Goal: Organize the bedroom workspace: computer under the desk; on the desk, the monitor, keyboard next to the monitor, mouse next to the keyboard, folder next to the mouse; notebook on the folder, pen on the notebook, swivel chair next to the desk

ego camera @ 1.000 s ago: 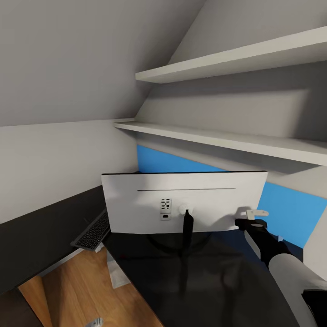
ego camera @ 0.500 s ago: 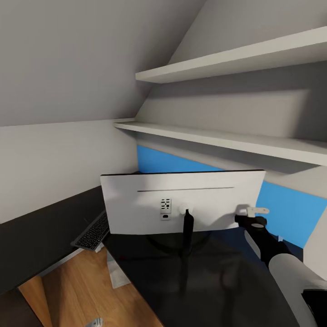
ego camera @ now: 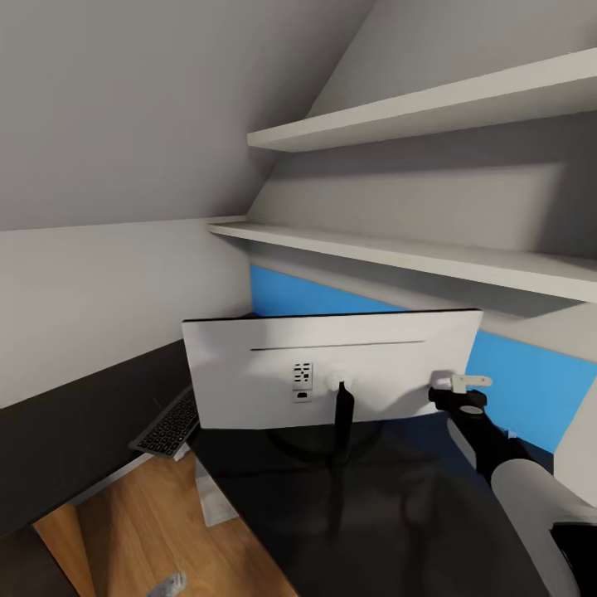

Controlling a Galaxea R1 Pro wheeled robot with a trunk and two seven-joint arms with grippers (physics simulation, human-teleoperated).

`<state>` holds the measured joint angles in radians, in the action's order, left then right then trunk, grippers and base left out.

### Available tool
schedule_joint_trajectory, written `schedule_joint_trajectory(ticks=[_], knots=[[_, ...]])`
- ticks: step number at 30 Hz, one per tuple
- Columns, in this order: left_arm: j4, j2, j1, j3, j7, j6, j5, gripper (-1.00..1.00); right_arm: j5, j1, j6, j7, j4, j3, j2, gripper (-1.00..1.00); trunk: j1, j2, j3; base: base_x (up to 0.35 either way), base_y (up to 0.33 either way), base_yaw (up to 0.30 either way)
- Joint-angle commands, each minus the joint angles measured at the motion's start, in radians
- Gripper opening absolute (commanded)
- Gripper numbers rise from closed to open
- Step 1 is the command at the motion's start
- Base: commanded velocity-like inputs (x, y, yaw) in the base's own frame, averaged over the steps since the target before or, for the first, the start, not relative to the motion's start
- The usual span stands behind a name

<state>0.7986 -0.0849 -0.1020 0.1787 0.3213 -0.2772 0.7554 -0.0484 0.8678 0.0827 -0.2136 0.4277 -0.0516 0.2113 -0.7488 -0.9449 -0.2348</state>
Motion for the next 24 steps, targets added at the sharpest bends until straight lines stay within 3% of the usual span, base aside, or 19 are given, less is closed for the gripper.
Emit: schedule_joint_trajectory(ticks=[1,24], knots=[[0.004,-0.001,-0.001,0.005,0.009,-0.001,0.009,1.0,-0.003,0.006,0.007,0.0,0.002,-0.006,0.001,1.0,0.0,-0.001,-0.001,0.0,0.0,0.0],[0.004,-0.001,-0.001,0.005,0.009,-0.001,0.009,1.0,-0.003,0.012,0.007,0.004,0.002,-0.006,0.001,1.0,0.0,-0.001,-0.001,0.0,0.0,0.0]])
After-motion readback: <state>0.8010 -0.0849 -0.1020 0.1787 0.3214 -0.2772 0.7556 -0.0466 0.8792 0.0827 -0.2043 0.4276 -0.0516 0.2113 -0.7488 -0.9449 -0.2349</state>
